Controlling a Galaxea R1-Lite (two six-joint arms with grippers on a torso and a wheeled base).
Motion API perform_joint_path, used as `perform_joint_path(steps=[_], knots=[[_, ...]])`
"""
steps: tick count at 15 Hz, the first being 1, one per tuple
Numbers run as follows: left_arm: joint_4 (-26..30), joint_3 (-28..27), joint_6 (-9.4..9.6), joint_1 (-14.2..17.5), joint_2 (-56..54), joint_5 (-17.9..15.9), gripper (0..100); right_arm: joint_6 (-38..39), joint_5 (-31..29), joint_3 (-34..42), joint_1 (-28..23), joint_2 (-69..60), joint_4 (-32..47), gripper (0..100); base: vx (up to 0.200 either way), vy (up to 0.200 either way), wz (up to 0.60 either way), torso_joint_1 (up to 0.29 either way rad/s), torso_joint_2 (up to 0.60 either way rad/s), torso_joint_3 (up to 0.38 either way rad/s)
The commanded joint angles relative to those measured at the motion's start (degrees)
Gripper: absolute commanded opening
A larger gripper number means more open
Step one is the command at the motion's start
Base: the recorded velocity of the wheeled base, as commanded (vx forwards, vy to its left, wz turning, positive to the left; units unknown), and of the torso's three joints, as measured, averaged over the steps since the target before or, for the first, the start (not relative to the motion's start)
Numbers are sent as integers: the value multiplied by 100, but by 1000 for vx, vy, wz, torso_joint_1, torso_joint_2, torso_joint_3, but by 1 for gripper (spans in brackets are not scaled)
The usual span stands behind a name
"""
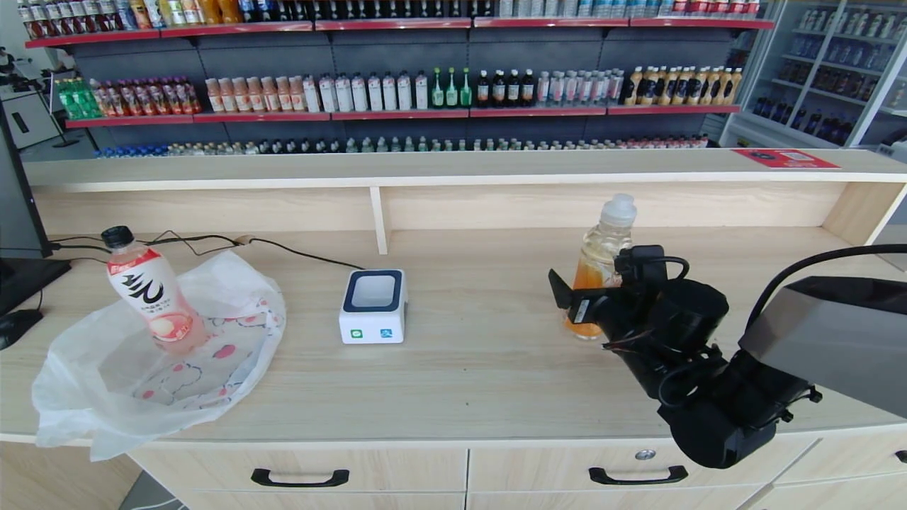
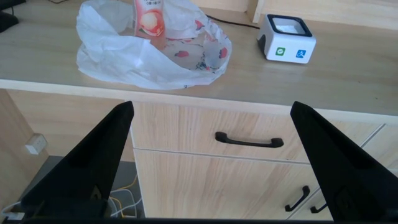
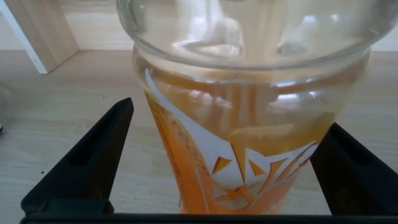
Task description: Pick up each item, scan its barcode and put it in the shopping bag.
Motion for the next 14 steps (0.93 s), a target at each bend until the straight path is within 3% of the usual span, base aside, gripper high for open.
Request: perform_joint_path(steps=[1,8,9,14], knots=[[-1,0,5,0,-2,2,100,8,2,-68,-15,62,-6,100,0,0,0,0,0,0],[-1,0,-4,0,-2,2,100,8,-7,-112,-15,54,-6,100,0,0,0,0,0,0],[-1,0,-4,0,-2,2,100,8,-7,-112,-24,54,-6,0,0,0,0,0,0,0],[-1,0,-4,0,-2,2,100,17,-7,-165,-50,27,-6,0,0,0,0,0,0,0]])
